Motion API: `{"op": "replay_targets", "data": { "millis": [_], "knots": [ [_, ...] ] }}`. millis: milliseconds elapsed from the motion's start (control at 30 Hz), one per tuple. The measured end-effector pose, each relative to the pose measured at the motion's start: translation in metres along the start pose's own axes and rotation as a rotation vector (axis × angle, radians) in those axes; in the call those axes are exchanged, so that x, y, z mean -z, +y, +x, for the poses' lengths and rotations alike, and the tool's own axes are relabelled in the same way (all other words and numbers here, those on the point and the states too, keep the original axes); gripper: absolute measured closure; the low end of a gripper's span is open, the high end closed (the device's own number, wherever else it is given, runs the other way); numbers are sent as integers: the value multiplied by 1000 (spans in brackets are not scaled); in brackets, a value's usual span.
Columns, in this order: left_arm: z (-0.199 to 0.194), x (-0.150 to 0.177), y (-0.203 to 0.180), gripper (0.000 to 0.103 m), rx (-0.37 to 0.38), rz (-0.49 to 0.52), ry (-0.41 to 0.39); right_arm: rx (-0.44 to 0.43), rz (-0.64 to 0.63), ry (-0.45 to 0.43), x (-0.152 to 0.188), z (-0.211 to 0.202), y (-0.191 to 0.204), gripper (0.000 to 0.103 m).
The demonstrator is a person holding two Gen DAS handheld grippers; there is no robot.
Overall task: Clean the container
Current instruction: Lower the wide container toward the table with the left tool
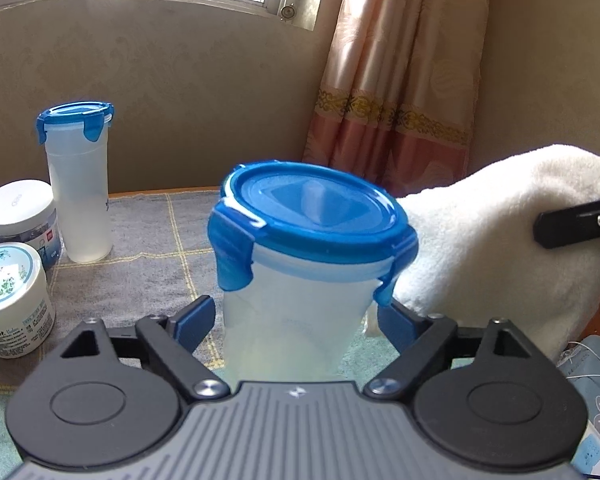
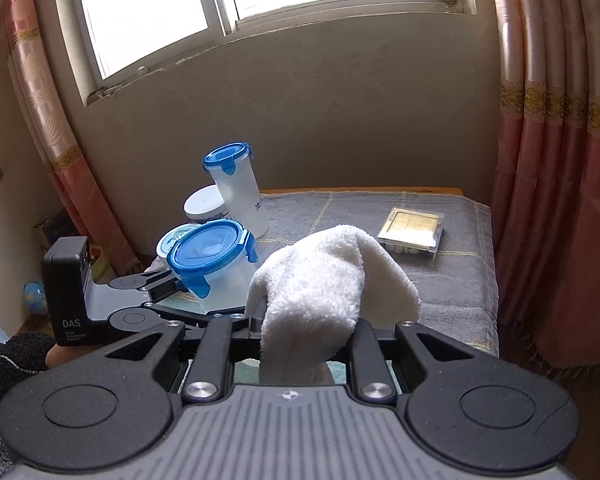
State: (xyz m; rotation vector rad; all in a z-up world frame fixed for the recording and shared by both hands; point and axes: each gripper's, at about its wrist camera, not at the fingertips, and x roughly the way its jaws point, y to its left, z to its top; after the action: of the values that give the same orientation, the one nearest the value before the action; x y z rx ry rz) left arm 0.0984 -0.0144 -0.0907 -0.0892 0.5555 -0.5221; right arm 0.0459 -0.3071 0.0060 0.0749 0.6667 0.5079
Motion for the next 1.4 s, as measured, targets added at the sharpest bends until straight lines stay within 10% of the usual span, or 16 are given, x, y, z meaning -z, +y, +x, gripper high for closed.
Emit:
{"op": "replay_targets", "data": {
  "millis": [300, 533, 1400],
  "knots": [
    [-42, -3, 3, 13, 25, 31, 104, -33, 86, 15, 23, 12, -23, 82],
    [-86, -57, -6, 6, 81, 37, 10, -85, 119, 10, 34, 20, -29, 82],
    [-25, -84, 38, 3, -48, -69, 136, -299, 42, -20, 6, 41, -6, 81]
  ]
}}
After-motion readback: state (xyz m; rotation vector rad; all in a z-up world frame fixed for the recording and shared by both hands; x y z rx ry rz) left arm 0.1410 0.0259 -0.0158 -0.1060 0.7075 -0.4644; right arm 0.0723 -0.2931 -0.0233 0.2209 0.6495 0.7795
